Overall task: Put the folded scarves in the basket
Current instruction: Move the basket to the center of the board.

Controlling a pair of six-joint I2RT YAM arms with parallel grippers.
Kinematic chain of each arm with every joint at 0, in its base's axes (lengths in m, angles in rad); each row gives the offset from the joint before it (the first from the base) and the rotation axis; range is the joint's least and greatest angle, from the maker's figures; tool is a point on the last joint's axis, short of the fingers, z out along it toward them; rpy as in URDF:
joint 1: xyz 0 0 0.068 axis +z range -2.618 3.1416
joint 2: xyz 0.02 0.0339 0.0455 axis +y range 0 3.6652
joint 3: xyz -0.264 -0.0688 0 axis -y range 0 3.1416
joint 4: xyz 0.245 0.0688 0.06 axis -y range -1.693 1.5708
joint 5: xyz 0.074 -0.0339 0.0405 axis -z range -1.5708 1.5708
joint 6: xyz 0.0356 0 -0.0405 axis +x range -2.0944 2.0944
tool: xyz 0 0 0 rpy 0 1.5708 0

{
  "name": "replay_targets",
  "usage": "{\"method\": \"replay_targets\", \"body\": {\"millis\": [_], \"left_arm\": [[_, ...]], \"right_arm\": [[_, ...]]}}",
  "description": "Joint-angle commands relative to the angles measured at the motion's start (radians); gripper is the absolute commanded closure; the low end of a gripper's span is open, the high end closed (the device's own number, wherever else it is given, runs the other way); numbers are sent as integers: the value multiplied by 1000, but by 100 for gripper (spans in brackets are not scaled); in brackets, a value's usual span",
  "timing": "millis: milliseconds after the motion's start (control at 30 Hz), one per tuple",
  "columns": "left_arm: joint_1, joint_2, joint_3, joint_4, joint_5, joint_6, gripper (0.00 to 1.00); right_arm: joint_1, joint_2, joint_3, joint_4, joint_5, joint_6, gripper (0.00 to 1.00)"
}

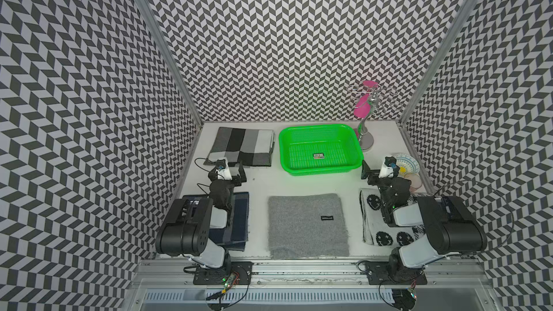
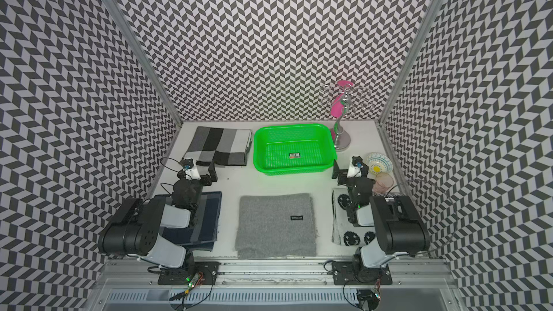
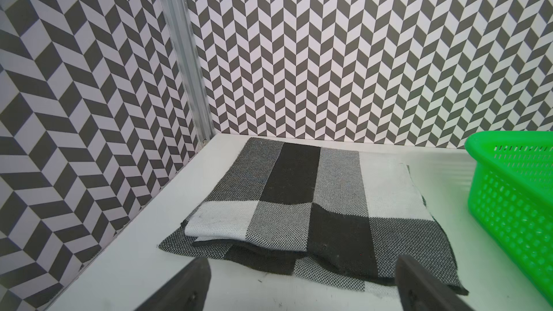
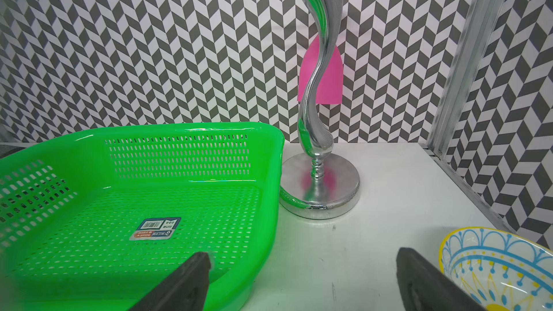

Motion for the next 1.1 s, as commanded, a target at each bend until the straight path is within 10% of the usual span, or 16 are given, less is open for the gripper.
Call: {"method": "replay_targets", "body": {"millis": [0, 1067], "left_arm": [[-2, -1, 13, -3, 1, 2, 1], [-2, -5, 10, 3, -5, -1, 0]], "right_arm": [[3, 1, -2, 39, -5, -5, 0], [3, -5, -17, 73, 18, 9, 1]]}}
